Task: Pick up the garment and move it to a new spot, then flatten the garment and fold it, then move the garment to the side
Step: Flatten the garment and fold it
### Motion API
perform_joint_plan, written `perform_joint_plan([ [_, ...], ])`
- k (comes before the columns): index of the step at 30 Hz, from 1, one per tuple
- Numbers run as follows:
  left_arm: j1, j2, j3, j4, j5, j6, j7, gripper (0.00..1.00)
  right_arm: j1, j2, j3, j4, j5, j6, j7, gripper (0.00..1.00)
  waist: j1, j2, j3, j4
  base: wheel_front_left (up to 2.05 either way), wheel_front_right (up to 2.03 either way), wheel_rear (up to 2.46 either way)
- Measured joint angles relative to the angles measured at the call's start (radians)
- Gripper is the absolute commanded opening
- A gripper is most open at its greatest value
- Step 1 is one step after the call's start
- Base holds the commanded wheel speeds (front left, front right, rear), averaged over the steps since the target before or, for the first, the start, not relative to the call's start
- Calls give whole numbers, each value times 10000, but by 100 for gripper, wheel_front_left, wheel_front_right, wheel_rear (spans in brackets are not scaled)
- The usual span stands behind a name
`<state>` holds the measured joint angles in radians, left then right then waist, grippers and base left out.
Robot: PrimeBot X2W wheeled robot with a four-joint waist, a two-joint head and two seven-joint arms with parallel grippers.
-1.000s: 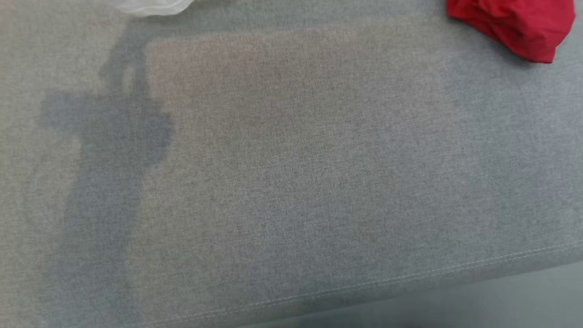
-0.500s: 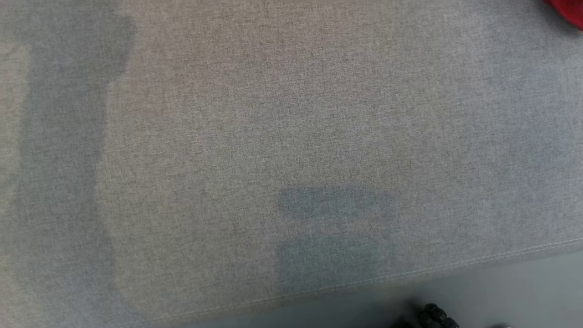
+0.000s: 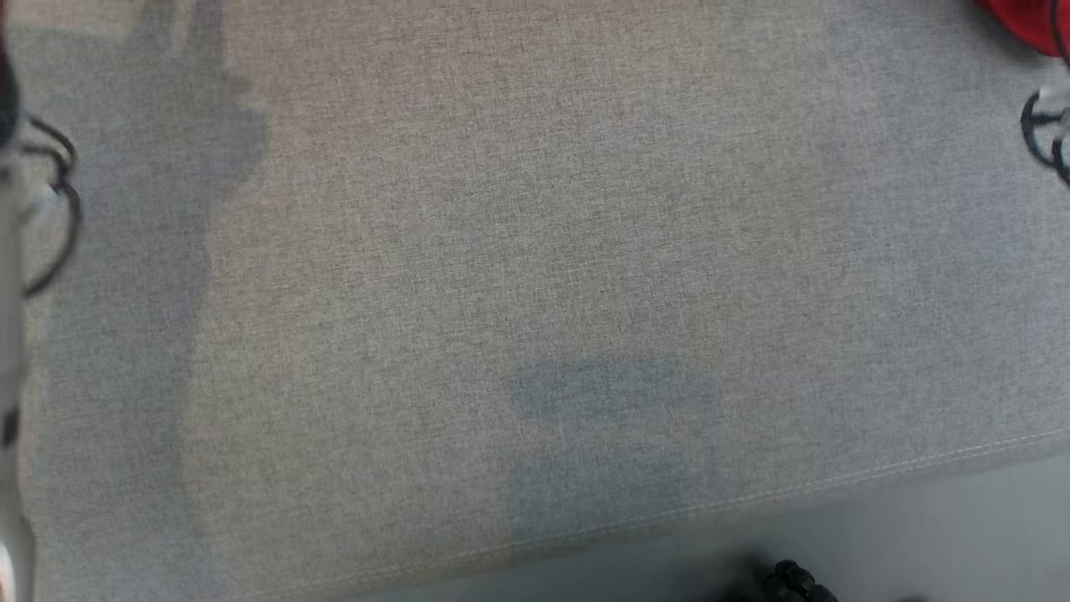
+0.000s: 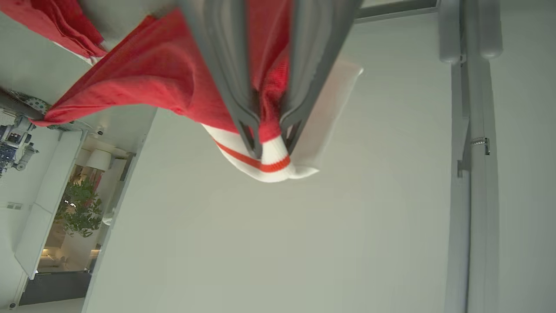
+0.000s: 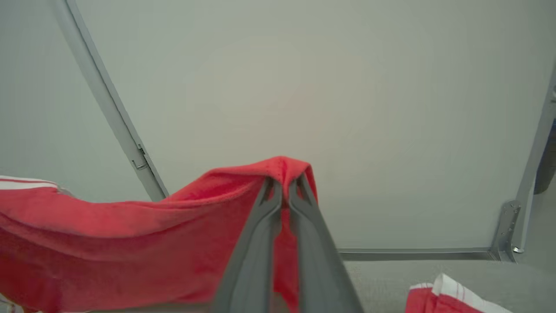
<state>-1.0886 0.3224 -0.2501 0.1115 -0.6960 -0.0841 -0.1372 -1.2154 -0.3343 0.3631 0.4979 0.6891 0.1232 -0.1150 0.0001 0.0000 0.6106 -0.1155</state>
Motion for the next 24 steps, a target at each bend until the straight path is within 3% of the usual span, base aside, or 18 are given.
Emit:
perform_joint_plan([
  [5, 2650, -2, -387, -533, -194, -42, -391, 7, 1921, -276, 44, -61, 531, 0, -288, 0, 0, 0, -300, 6, 0, 0, 0],
  [10, 5101, 90, -17, -1195, -192, 61, -1032, 0, 3622, -514, 382, -777, 690, 0, -740, 0, 0, 0, -691, 32, 0, 0, 0],
  [16, 6591, 157, 299, -1841, -113, 61, -1160, 0, 5079, -677, 1177, -1942, 704, 0, -915, 0, 0, 0, -1129, 43, 0, 0, 0],
  [19, 7440, 163, 324, -2034, 29, 44, -1162, 5, 5967, -732, 1595, -2343, 775, 0, -915, 0, 0, 0, -1381, 45, 0, 0, 0],
  [21, 8041, 169, 366, -2188, 173, 35, -1162, 0, 6551, -813, 1778, -2468, 777, 0, -915, 0, 0, 0, -1553, 32, 0, 0, 0],
  [24, 8857, 174, 385, -2368, 328, -42, -1162, 0, 7375, -890, 1755, -2560, 972, 0, -915, 0, 0, 0, -1796, -15, 0, 0, 0],
])
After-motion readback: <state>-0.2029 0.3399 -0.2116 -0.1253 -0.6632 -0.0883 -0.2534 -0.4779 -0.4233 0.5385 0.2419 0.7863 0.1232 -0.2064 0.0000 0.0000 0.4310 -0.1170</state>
